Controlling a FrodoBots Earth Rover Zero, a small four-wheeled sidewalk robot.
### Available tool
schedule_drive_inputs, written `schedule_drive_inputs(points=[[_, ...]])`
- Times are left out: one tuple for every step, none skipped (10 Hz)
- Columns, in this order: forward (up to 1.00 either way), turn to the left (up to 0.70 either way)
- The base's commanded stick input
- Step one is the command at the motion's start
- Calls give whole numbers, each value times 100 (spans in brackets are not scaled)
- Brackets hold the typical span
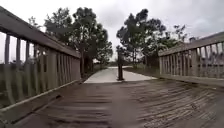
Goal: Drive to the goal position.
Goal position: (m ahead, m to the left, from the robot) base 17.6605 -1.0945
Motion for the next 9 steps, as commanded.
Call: schedule_drive_inputs(points=[[85, 0], [85, 0], [85, 0], [85, 0], [85, 0], [85, 0], [85, 0], [85, 0], [85, 0]])
